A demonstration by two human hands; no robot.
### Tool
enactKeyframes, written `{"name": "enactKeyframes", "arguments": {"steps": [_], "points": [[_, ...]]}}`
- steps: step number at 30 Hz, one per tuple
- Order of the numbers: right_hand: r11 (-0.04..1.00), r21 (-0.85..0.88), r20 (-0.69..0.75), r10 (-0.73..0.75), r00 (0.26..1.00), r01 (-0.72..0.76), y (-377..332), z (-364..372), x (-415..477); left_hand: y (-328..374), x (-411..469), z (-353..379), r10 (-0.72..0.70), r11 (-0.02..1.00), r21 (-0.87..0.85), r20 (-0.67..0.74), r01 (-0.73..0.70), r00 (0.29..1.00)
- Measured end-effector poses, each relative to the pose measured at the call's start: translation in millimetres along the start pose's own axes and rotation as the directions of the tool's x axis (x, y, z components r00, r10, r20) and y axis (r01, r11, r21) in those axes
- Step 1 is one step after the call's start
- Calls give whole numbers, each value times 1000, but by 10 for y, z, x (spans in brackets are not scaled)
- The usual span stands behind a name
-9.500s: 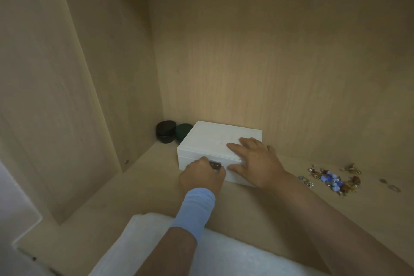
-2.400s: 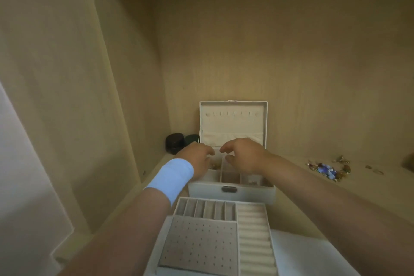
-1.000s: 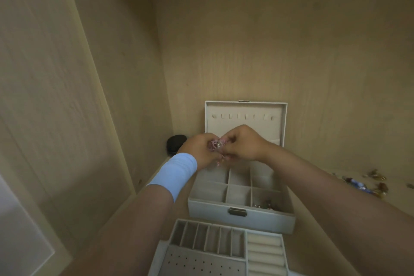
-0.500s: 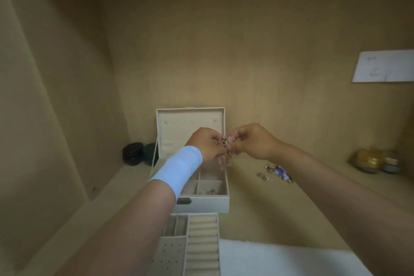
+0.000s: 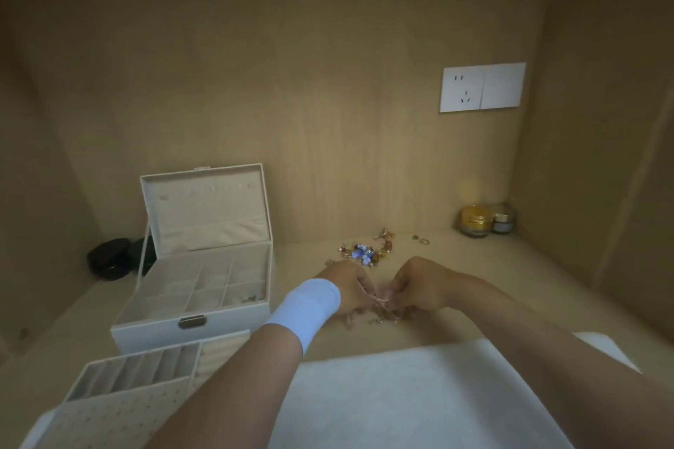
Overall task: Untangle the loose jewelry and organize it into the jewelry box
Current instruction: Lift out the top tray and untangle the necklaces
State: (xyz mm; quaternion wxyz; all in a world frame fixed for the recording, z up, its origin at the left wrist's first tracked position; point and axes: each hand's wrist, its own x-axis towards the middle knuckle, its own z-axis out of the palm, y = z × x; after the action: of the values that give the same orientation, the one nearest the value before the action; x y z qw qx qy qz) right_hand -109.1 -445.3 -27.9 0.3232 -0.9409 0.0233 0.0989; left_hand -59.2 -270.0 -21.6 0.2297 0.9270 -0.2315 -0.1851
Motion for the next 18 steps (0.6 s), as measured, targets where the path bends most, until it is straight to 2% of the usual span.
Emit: {"name": "enactKeyframes", "arguments": {"steps": [6,8,10,12,14,16,18], "points": [[992,-123,-139,-4,990,-13,189,6,13,-100,80,60,-17,962,271,-73,36,997],[983,-181,-211,-24,977,-15,216,-35,-11,-112,63,92,63,945,328,-145,-12,987],[972,-233,-251,-95,963,35,205,-52,-80,-109,41,168,192,955,266,-211,-133,958],[960,-239,-174,-193,966,149,203,9,-146,-112,21,282,291,942,227,-185,-248,939],[935,-282,-40,-237,971,217,229,127,-178,-159,26,385,333,905,312,-98,-288,938],[899,-387,21,-212,977,204,297,196,-185,-228,19,418,277,885,402,-47,-236,960],[882,-437,12,-194,981,180,367,188,-179,-310,17,398,223,887,426,-54,-180,973]]}}
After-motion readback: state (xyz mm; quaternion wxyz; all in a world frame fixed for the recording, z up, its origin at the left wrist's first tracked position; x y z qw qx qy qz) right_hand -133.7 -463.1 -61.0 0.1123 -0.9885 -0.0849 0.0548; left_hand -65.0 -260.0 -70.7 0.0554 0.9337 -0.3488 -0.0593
